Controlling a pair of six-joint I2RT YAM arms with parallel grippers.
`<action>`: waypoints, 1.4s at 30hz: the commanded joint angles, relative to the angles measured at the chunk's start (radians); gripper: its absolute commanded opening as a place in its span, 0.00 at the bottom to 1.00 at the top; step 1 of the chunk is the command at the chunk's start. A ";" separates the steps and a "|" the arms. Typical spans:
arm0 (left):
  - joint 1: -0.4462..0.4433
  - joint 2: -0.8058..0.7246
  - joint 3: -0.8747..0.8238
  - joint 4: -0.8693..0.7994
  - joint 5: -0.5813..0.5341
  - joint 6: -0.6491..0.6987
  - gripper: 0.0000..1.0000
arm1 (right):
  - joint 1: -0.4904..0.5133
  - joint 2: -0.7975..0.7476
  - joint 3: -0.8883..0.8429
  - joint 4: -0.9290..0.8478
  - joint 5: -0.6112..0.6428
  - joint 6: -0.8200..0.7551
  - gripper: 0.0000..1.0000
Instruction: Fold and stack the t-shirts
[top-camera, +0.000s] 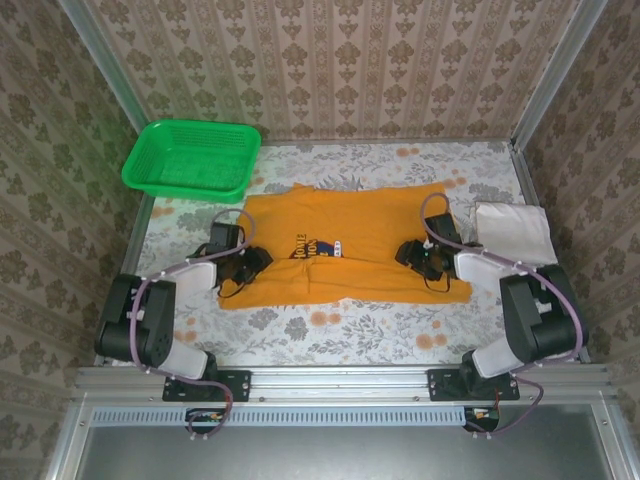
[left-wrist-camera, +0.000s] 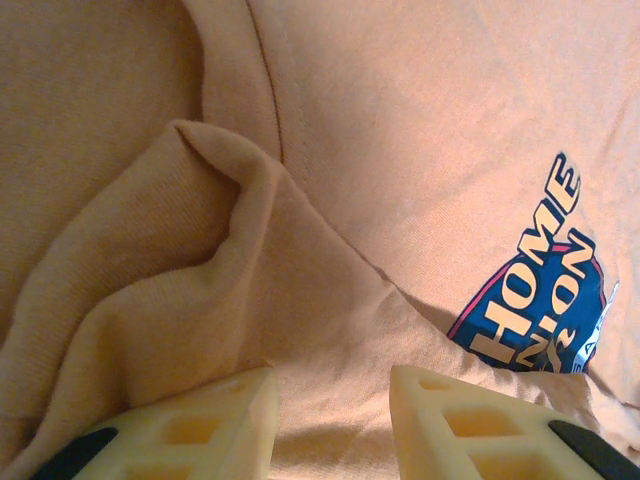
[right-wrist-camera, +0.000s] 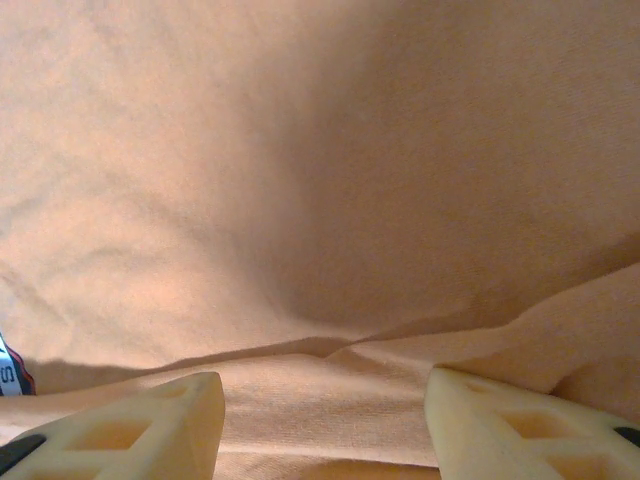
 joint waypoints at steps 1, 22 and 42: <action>0.000 -0.031 -0.072 -0.183 -0.043 -0.025 0.36 | 0.005 -0.069 -0.085 -0.100 0.005 0.077 0.58; 0.068 -0.025 0.313 -0.336 -0.226 0.173 0.62 | 0.013 0.088 0.310 -0.161 0.052 -0.190 0.59; 0.032 0.214 0.562 -0.351 -0.282 0.254 0.71 | -0.183 0.512 0.600 -0.336 0.003 -0.233 0.54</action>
